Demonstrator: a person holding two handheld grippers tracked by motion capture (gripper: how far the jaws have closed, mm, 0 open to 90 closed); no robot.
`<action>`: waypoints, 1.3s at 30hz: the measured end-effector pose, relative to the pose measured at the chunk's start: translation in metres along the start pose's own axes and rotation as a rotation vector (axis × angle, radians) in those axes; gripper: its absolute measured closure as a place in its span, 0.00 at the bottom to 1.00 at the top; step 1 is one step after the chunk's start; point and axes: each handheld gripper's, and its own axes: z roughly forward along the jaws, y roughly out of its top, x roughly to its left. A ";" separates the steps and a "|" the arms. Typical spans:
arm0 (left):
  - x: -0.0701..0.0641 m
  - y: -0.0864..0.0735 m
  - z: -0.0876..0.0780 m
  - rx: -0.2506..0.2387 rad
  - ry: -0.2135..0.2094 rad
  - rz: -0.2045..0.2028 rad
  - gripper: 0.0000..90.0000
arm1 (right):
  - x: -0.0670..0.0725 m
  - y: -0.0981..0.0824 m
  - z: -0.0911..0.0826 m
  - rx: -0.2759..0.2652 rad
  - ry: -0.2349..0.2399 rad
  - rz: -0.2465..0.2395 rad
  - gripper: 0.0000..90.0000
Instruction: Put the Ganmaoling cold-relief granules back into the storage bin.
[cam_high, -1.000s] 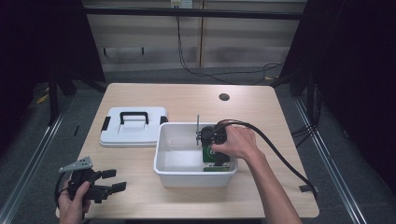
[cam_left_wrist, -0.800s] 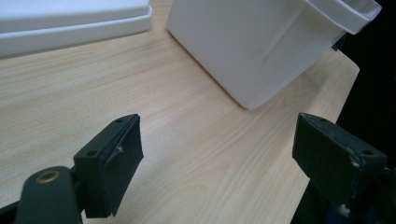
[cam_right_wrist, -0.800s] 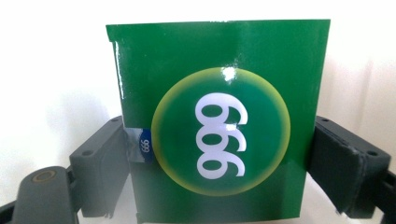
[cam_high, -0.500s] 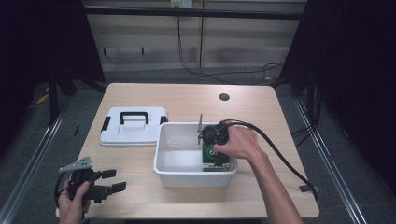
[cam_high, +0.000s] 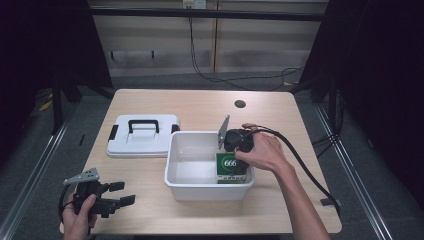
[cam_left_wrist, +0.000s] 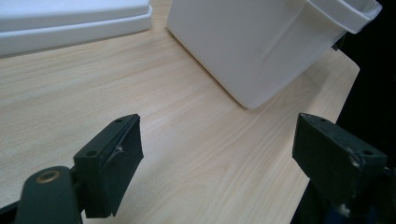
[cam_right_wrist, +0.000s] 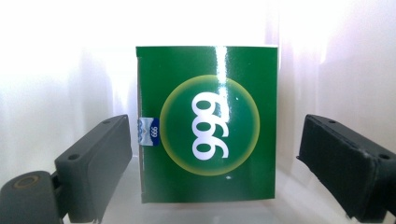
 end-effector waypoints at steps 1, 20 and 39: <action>0.000 0.000 0.000 -0.001 -0.001 0.000 0.18 | 0.000 -0.002 -0.002 -0.013 0.001 0.002 0.10; 0.001 -0.001 -0.001 -0.005 0.007 -0.009 0.18 | 0.017 -0.057 -0.049 -0.426 -0.112 0.146 0.14; 0.001 -0.001 -0.001 -0.008 0.010 -0.013 0.18 | 0.066 -0.130 -0.057 -0.724 -0.279 0.300 0.18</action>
